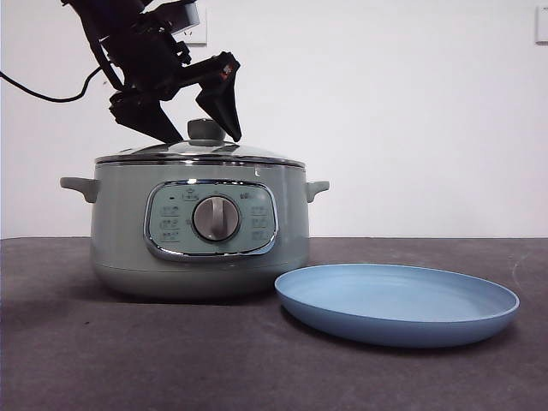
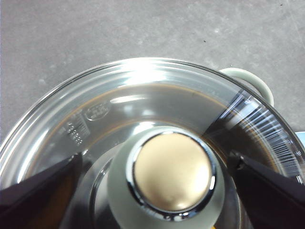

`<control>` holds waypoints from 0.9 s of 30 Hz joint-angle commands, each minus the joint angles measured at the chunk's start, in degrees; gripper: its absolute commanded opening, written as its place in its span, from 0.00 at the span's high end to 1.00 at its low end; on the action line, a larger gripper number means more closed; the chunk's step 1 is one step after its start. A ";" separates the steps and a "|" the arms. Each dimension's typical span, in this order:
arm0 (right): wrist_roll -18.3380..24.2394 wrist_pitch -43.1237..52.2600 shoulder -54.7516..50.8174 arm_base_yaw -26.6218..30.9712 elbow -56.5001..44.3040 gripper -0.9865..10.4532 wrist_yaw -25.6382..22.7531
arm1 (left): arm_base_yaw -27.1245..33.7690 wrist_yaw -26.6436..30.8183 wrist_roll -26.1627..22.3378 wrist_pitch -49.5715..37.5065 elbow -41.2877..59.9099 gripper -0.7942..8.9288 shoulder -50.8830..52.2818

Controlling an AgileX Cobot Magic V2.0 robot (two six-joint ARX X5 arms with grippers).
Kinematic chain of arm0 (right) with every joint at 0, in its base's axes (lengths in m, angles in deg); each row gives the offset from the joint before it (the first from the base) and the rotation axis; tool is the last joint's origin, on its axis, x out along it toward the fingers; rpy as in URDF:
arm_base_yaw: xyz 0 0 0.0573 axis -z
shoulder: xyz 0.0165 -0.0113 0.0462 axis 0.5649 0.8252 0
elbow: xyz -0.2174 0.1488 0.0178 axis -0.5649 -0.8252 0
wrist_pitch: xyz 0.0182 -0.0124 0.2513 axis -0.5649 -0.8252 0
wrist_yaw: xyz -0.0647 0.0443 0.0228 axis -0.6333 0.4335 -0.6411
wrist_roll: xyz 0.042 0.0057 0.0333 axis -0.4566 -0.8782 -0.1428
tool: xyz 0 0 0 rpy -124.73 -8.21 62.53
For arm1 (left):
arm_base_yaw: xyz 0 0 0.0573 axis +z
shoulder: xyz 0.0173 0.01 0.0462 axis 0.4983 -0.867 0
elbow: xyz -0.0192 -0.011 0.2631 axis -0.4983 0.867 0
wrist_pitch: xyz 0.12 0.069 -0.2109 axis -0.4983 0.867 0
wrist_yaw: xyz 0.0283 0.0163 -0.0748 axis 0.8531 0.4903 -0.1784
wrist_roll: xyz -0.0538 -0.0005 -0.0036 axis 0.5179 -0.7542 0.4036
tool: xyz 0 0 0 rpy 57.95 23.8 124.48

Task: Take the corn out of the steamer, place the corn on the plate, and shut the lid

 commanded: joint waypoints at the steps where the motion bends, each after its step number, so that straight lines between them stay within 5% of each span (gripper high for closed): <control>1: 0.02 0.15 -0.02 -0.11 0.15 0.37 -0.09 | -0.66 0.26 0.17 -0.42 0.04 0.64 -0.83; 8: 0.04 0.15 -0.02 -0.11 0.15 0.37 -0.07 | -0.66 0.17 0.48 -0.42 0.04 0.90 -0.83; 27: 0.02 0.13 -0.02 -0.11 0.15 0.37 0.11 | -0.66 0.09 0.39 -1.49 0.00 0.93 1.62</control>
